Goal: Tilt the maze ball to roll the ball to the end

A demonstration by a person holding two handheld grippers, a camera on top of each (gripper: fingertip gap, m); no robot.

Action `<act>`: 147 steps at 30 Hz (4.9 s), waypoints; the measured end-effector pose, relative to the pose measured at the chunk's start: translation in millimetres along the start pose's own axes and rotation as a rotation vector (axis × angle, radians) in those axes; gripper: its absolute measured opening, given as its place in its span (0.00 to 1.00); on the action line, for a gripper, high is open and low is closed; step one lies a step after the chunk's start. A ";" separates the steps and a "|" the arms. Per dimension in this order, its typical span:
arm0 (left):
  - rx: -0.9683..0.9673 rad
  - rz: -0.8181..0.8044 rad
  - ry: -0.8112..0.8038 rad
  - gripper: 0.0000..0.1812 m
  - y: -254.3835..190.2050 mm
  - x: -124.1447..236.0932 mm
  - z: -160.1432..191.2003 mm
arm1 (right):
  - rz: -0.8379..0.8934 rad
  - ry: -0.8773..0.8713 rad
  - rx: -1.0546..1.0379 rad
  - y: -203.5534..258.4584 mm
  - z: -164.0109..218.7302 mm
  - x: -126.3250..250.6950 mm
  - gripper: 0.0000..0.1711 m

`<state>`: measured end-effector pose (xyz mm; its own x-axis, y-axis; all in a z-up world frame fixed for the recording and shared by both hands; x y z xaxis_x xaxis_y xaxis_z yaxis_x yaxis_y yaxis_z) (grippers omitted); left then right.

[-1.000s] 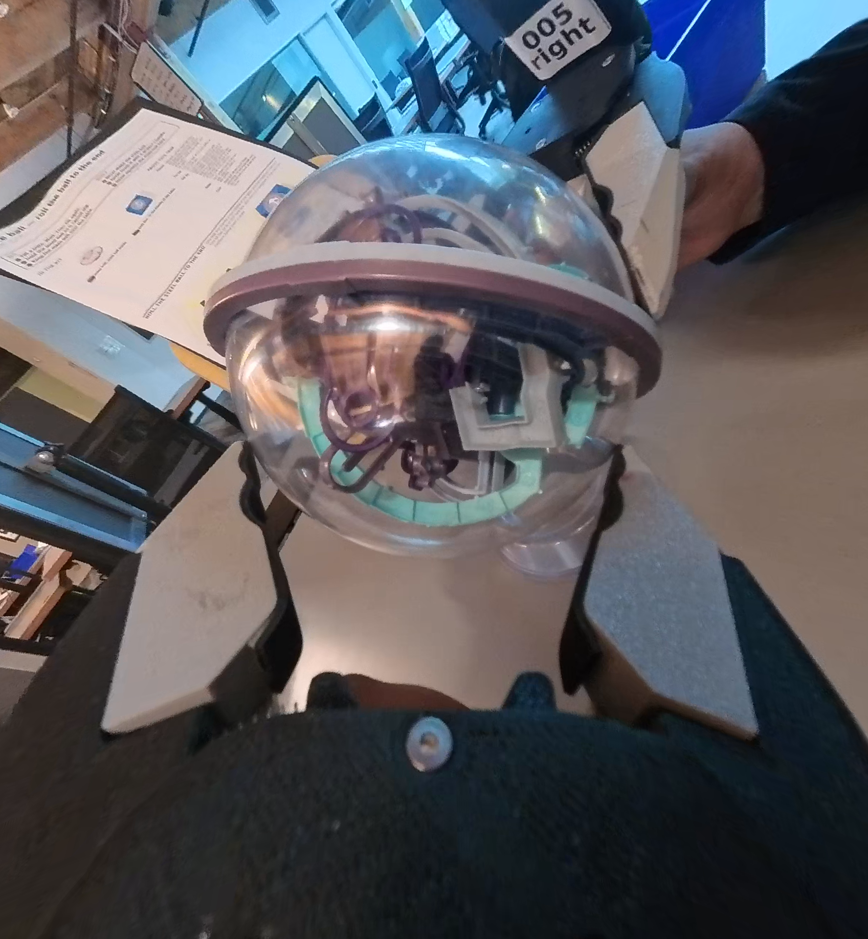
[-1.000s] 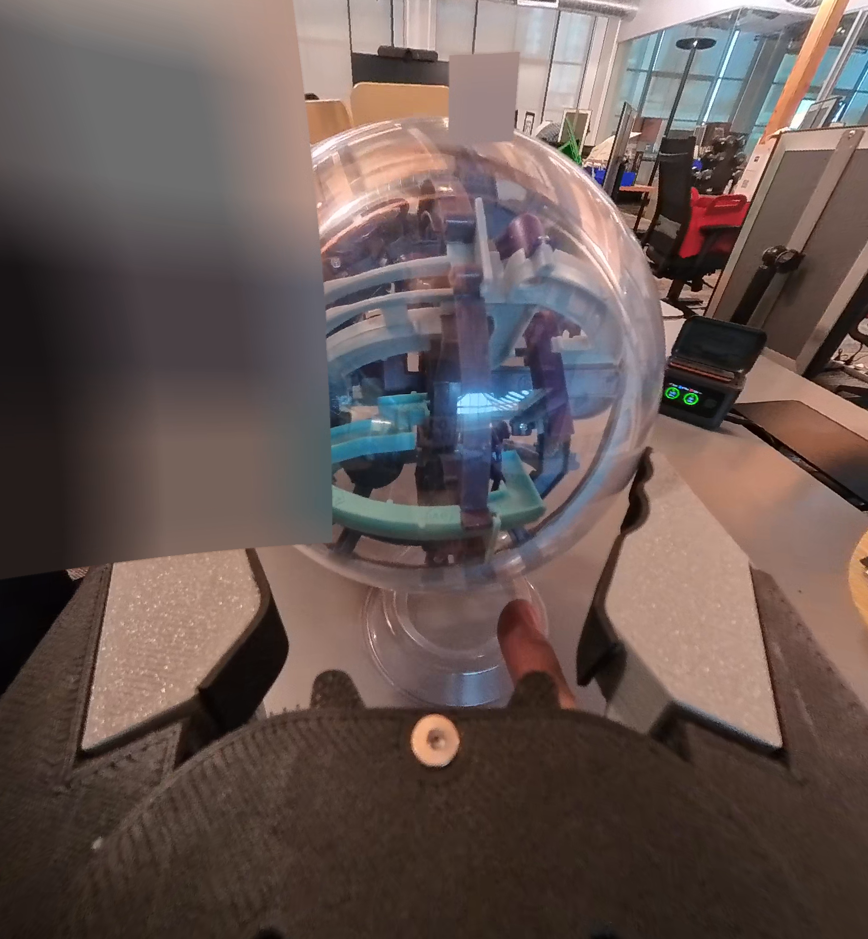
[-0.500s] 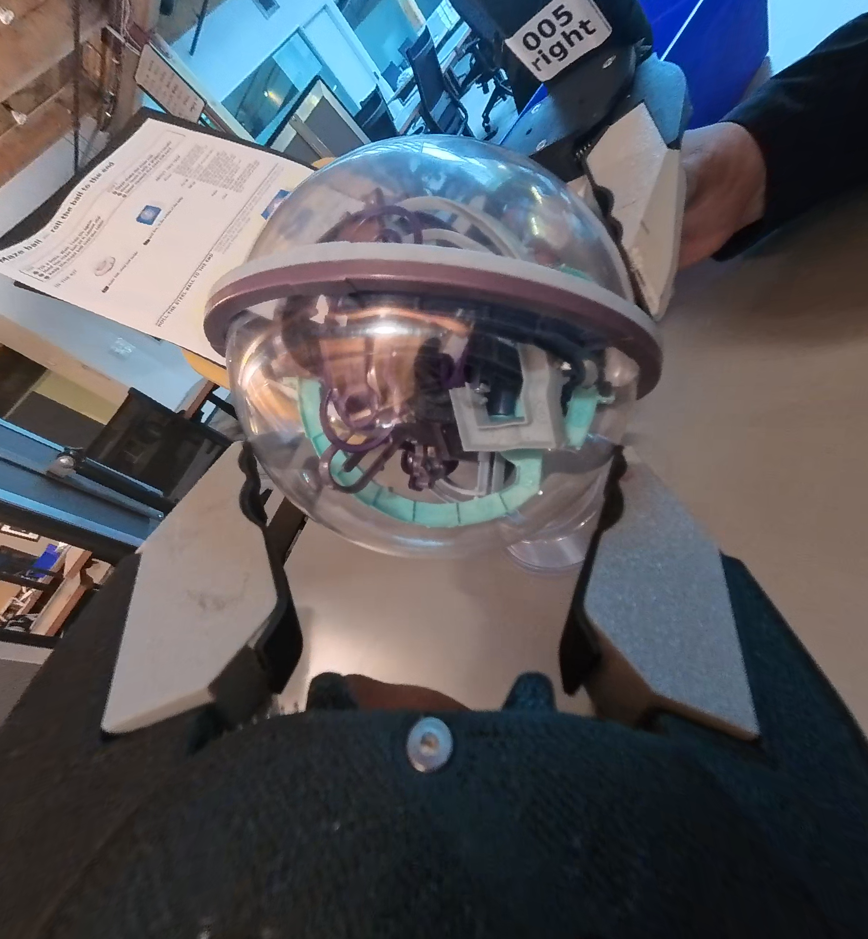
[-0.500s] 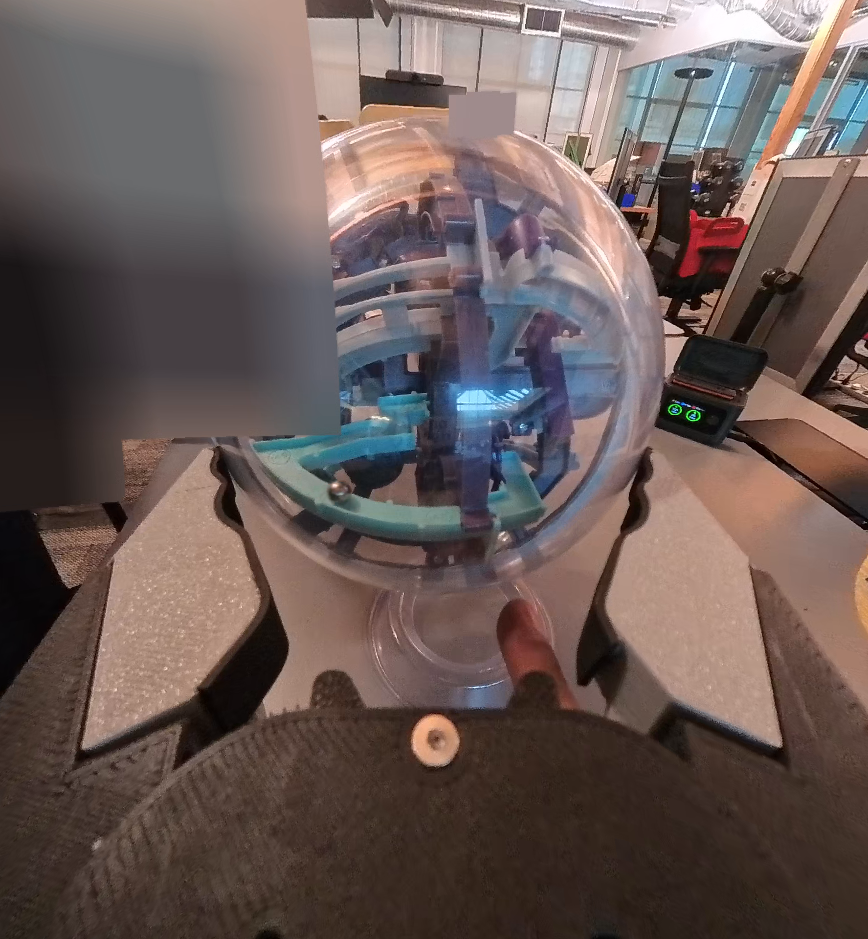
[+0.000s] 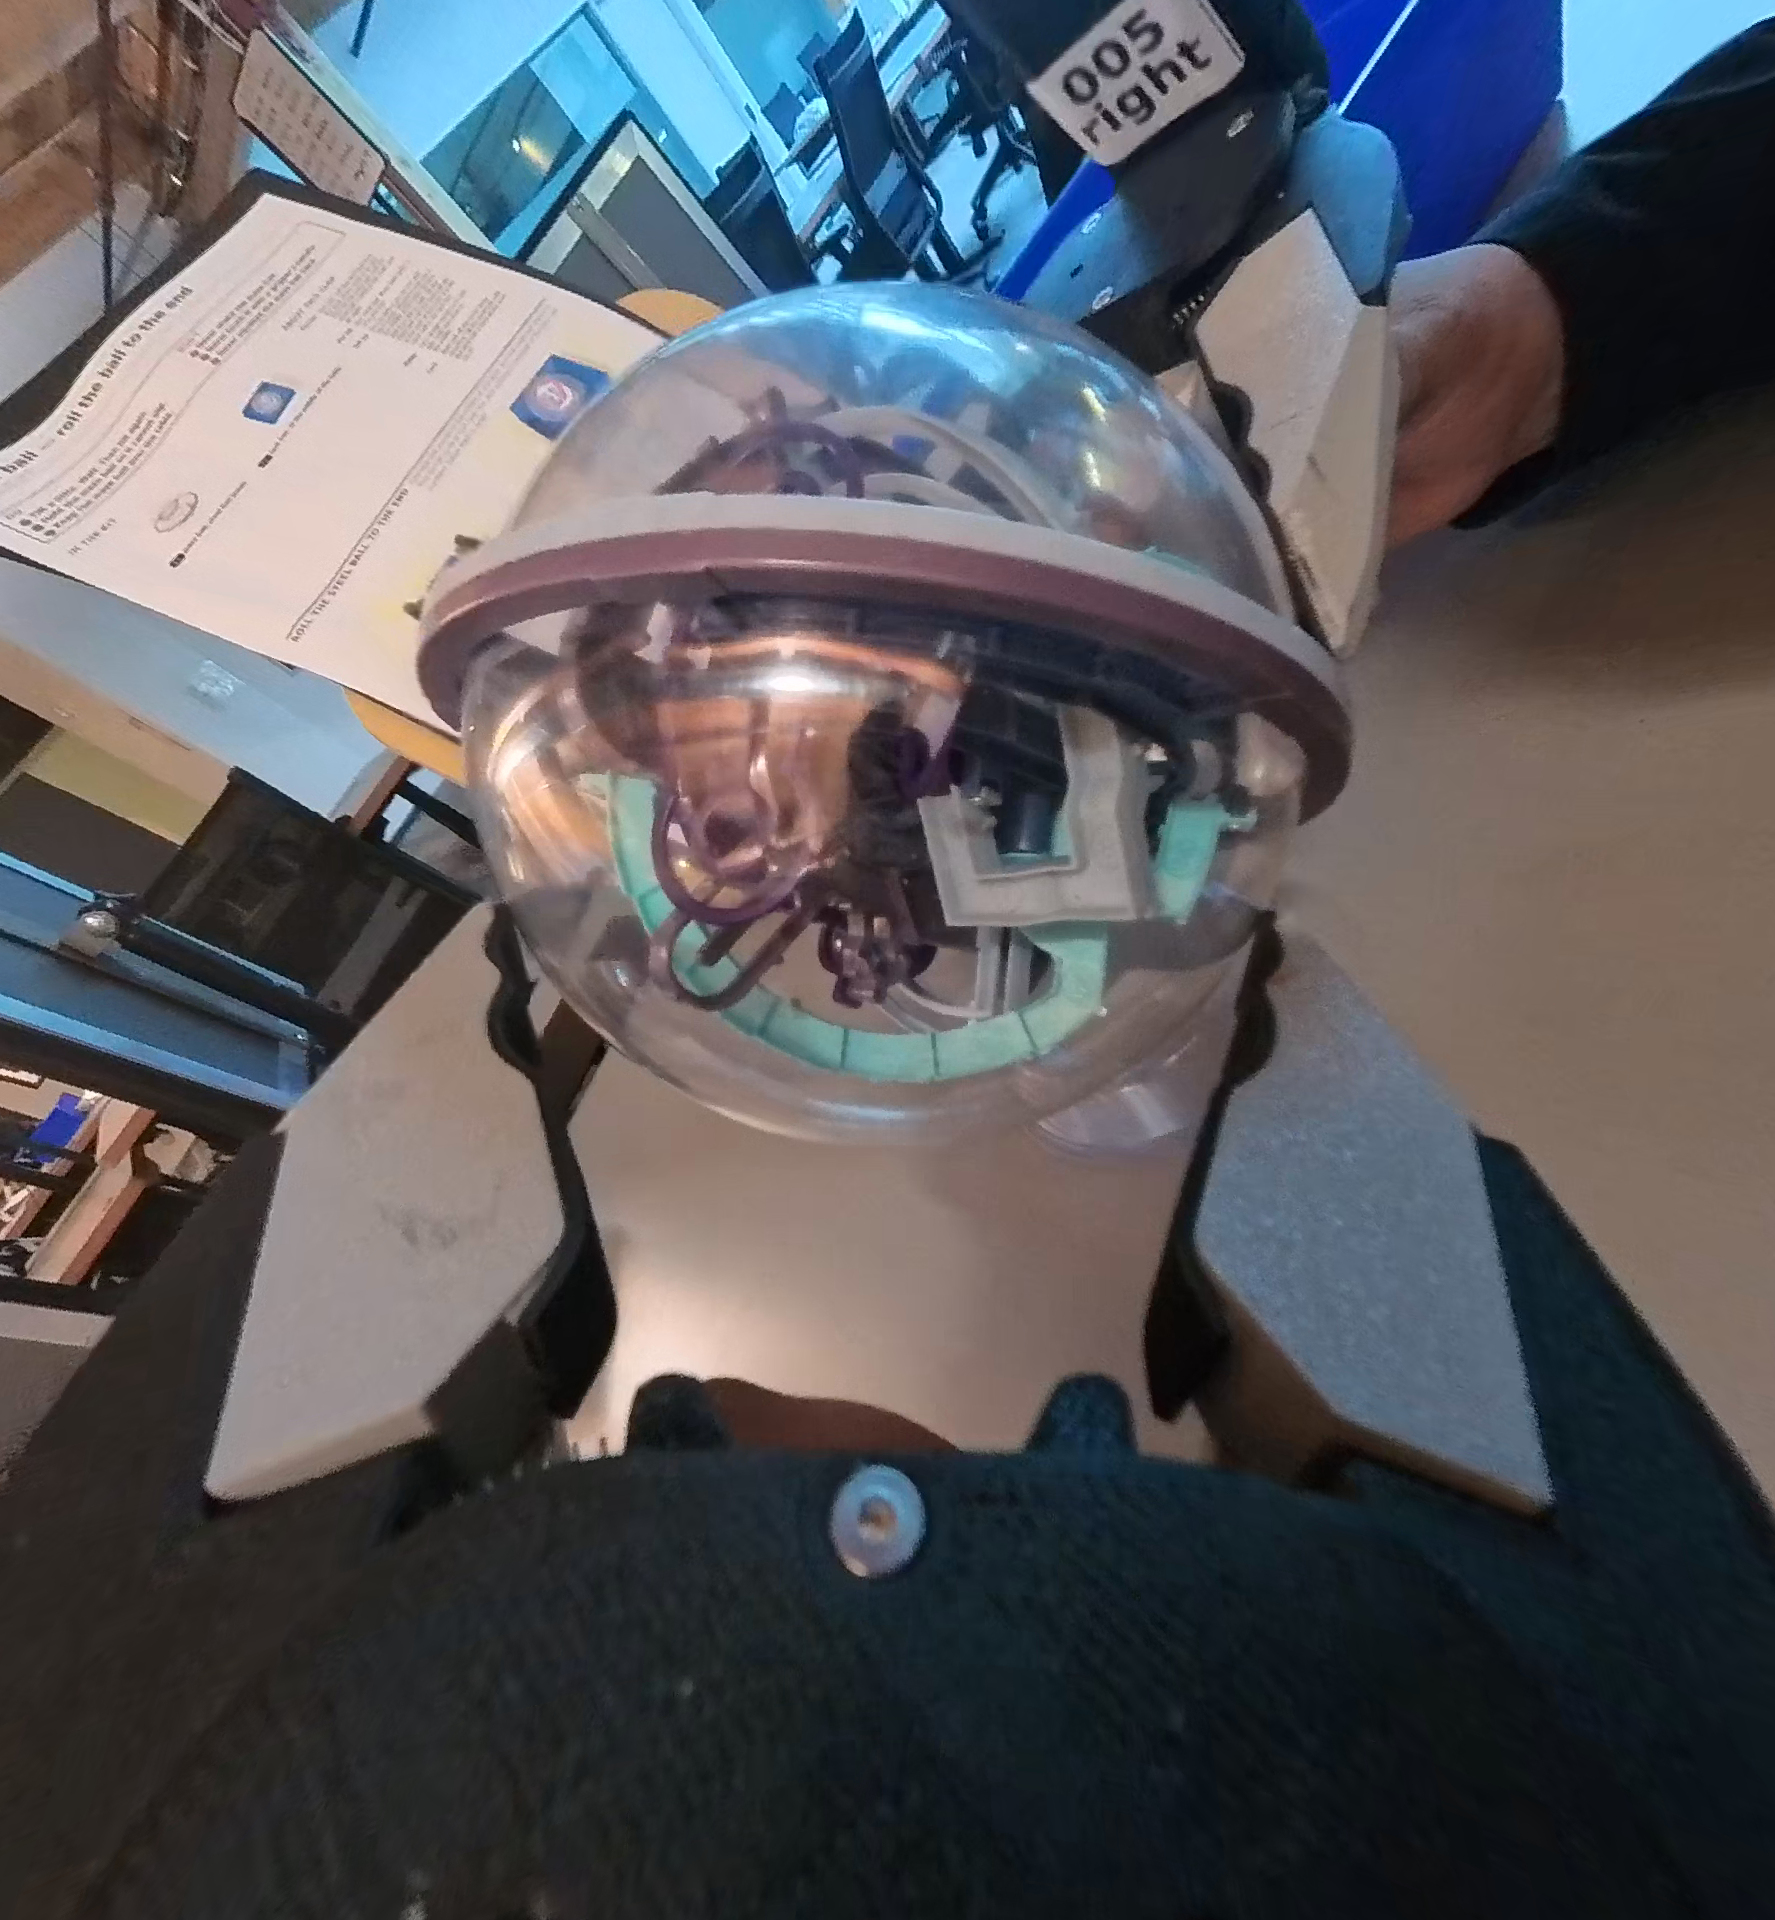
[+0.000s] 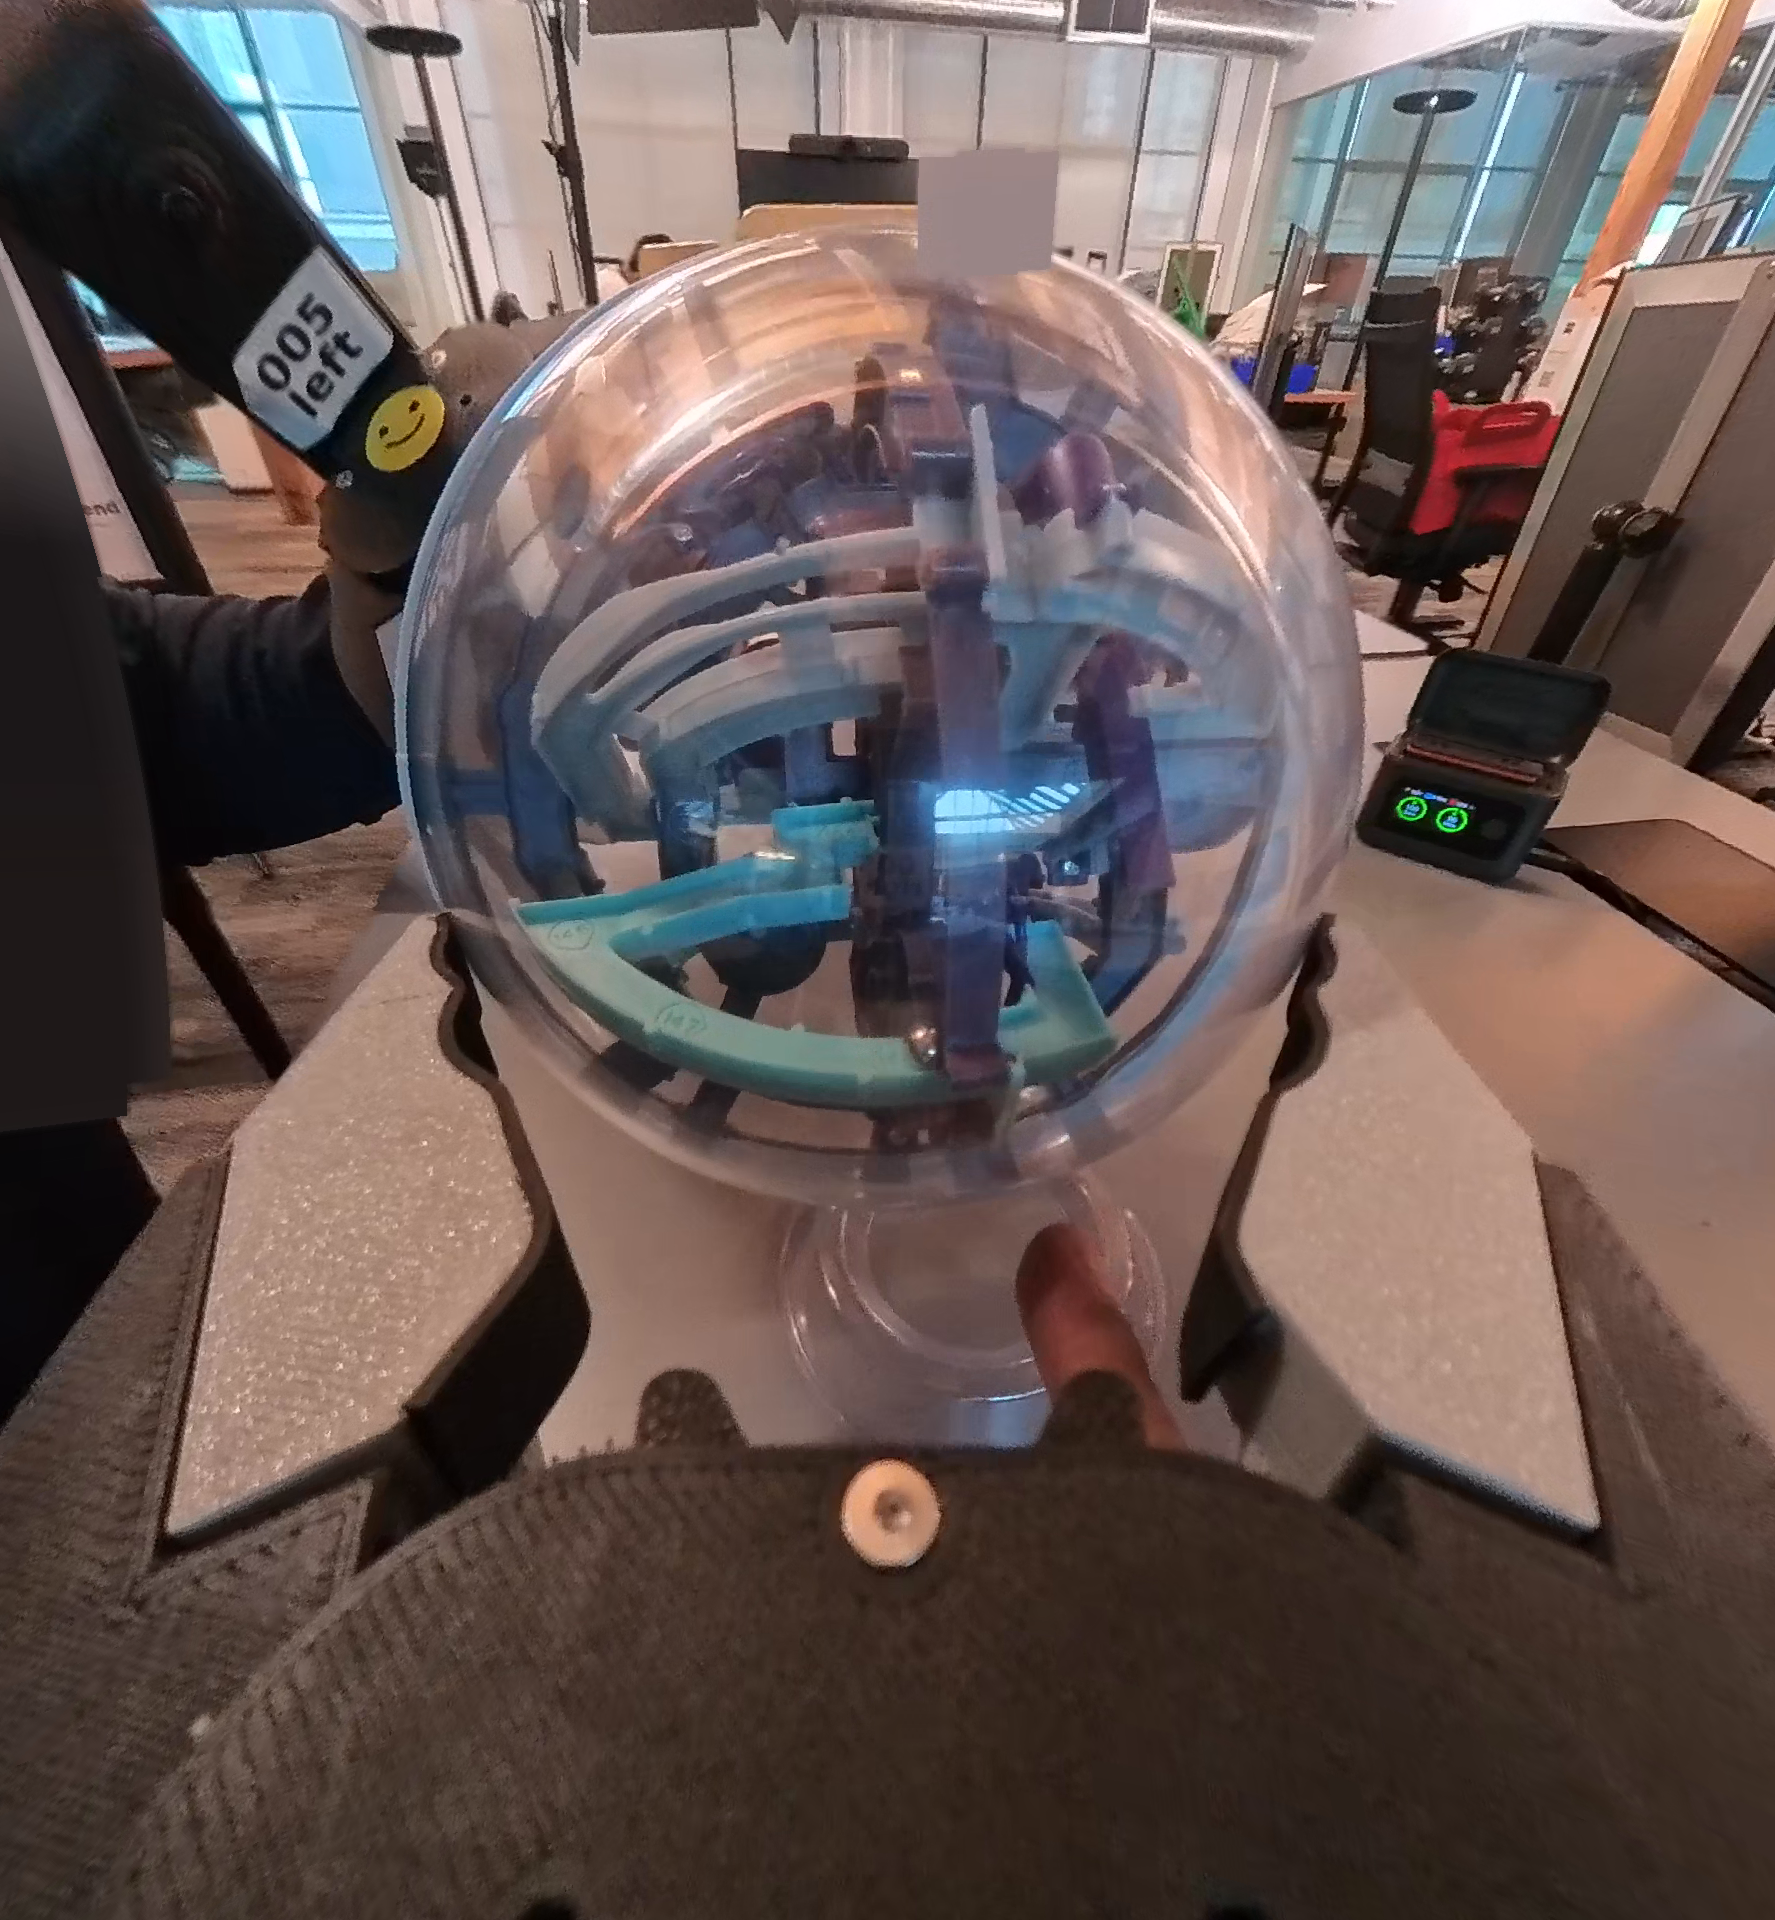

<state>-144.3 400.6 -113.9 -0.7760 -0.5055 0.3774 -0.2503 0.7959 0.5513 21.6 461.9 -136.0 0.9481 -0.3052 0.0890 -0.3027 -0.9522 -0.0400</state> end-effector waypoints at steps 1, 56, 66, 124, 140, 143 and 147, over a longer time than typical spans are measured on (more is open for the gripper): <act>0.009 0.006 0.004 0.73 0.1 0.1 0.2 | -0.002 0.004 -0.012 0.2 0.8 -0.5 0.86; 0.008 0.391 0.041 0.80 16.1 -39.9 8.3 | -0.051 0.367 -0.290 1.3 60.4 -4.3 0.87; -0.001 0.405 0.041 0.80 17.2 -42.6 7.3 | -0.033 0.379 -0.288 2.0 60.8 -2.5 0.87; 0.073 0.476 -0.112 0.77 25.0 -26.6 22.9 | -0.107 0.286 -0.089 -19.8 21.1 7.5 0.77; 0.093 0.549 -0.181 0.77 30.8 -32.8 26.6 | -0.064 0.244 0.033 -14.9 18.2 -0.5 0.87; 0.103 0.552 -0.191 0.77 30.8 -33.9 26.1 | -0.040 0.268 0.102 -8.8 17.7 -6.4 0.90; 0.107 0.543 -0.180 0.76 30.7 -30.3 27.4 | 0.002 0.281 0.121 -5.1 20.3 -6.8 0.90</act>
<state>-144.3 449.5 -128.7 -0.8933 0.0418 0.4474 0.1613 0.9591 0.2324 18.7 469.0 -156.6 0.8784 -0.3142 0.3602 -0.2751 -0.9486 -0.1568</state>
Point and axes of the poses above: each gripper's, where its closed fingertips meet, x back along the fingers, z out of its underside, y = z × x across the jaws, the point moved 8 cm from there along x, back along the fingers, and after that the axes turned 14 degrees about z, right-handed, at the moved point
